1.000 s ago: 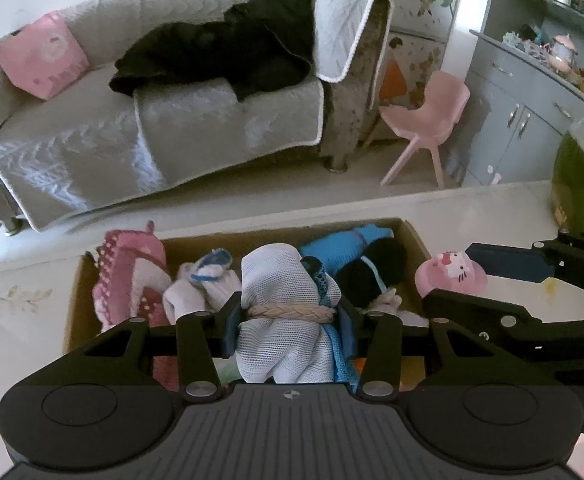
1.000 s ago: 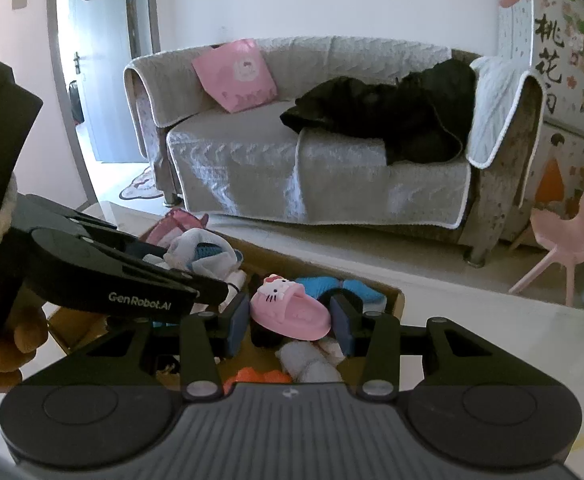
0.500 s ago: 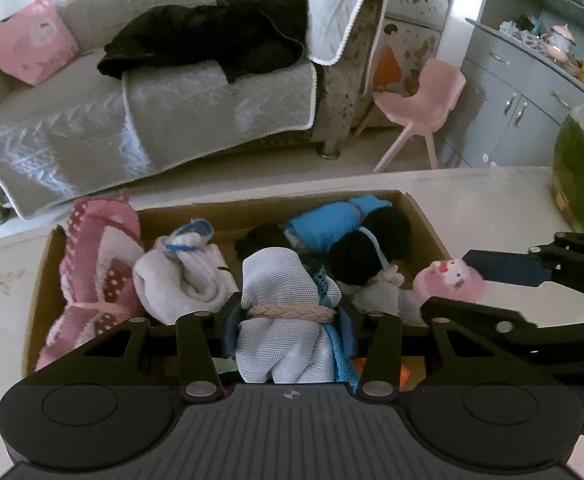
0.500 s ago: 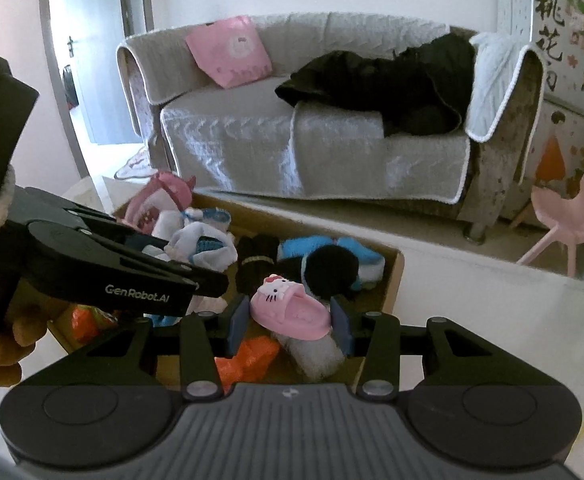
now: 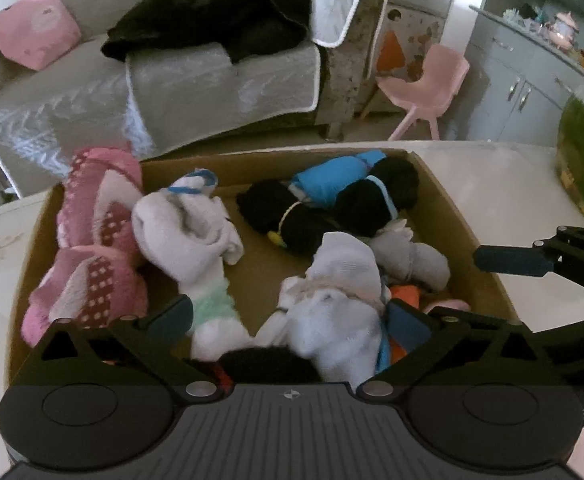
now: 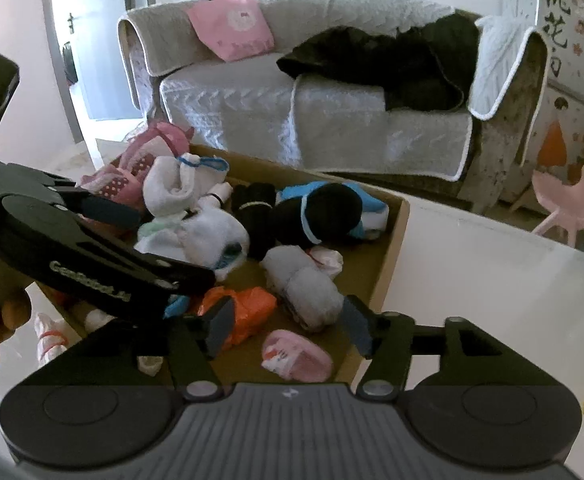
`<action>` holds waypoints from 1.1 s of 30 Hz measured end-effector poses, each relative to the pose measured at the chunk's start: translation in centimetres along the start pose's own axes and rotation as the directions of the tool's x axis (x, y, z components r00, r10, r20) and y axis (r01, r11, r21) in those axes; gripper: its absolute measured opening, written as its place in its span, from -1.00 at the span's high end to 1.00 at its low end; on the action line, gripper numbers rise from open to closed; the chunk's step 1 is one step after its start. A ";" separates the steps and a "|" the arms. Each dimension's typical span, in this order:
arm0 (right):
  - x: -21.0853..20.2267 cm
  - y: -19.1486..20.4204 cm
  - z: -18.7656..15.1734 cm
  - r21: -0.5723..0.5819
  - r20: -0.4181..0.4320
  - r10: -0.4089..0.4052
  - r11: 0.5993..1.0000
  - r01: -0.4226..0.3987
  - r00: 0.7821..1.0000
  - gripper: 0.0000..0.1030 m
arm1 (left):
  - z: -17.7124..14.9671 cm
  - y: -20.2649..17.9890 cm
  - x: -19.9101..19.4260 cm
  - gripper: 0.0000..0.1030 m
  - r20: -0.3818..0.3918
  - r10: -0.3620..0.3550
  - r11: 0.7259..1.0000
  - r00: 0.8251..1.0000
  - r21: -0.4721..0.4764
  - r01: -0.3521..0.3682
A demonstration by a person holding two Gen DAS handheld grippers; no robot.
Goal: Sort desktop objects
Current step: 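Move both grippers back to the last two socks on the table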
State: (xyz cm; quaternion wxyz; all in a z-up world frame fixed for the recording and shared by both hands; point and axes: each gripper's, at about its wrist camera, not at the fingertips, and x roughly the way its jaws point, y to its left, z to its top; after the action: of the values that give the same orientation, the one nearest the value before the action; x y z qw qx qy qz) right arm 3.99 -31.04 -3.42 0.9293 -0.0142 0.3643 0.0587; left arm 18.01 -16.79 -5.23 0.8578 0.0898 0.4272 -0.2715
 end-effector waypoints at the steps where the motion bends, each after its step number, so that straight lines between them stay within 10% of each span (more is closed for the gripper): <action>1: -0.3 0.1 0.0 -0.001 0.007 0.005 1.000 -0.005 1.000 -0.14 | -0.1 0.1 -0.5 -0.99 0.009 -0.002 1.000 1.000 -0.005 0.002; 19: -9.3 2.6 -4.5 0.108 0.251 0.069 0.989 -0.099 0.966 -0.29 | -9.0 2.8 -13.5 -0.99 0.197 0.073 0.997 0.978 -0.034 -0.067; 33: -4.7 9.0 -10.9 -0.017 0.210 0.130 0.991 -0.129 0.969 -0.43 | -15.2 3.0 -10.1 -0.99 0.182 0.122 0.991 0.976 0.026 -0.129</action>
State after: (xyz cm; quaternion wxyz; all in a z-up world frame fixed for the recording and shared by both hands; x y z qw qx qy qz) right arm -7.82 -23.36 -8.08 0.9569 0.0145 0.2638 0.1209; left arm 4.37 -4.46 -6.98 0.9065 0.1079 0.3361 -0.2317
